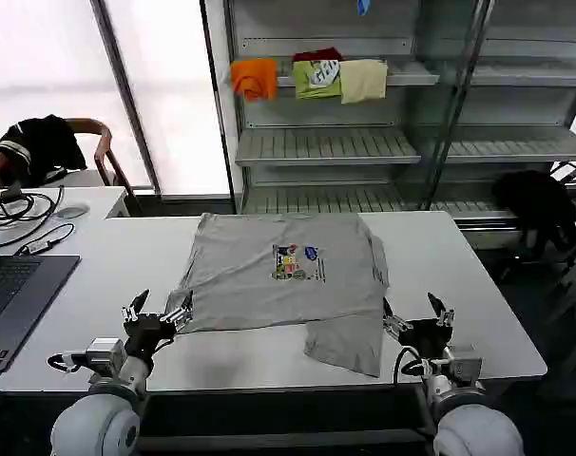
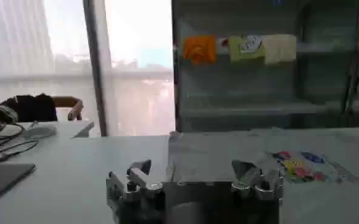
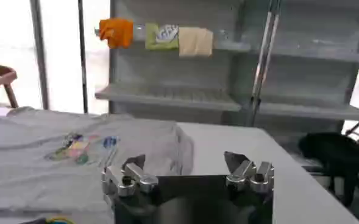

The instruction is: Fold and organize the clothes.

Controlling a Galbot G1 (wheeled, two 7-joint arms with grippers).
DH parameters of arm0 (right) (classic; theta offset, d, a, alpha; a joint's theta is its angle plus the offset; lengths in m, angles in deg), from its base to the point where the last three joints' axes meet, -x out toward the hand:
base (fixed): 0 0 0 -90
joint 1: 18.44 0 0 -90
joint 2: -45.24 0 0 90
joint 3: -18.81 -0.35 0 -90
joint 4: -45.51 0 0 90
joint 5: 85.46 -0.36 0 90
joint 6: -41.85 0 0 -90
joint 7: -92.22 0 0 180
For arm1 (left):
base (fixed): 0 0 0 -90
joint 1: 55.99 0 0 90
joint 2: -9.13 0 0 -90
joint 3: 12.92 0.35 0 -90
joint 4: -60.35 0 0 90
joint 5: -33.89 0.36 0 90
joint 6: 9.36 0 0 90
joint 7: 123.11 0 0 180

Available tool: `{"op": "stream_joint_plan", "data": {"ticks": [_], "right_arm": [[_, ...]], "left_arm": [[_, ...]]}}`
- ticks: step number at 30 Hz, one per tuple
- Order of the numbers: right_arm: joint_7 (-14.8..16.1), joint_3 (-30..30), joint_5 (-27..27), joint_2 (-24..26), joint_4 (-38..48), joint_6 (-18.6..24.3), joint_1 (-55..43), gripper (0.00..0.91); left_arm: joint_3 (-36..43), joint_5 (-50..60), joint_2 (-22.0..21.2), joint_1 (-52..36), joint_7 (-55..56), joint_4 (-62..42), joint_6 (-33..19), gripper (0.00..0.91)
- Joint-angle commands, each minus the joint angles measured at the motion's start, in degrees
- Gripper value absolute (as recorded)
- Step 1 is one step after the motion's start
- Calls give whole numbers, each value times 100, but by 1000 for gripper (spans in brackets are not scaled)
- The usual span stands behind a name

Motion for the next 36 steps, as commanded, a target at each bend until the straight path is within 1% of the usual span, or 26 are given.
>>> {"op": "stream_joint_plan", "data": {"ticks": [1,7,13,19,36], "right_arm": [[-56,214,-7,51,-6,1,91,907],[-184,517,27,-100,86,0,165,907],[-235,652,71,-203,209,2,199,907],[-324,699,83,-268,231,2,249,907],[-338,655,139,-399,231,8,423,907]], "left_arm": [[6,-21,88,-26,18,-260,34,907],[51,-10,209,90,20,-395,35,907],[67,11,227,108,9,-504,35,907],[87,27,233,86,-31,-597,35,907],[96,21,221,89,-80,-746,0,907]]}}
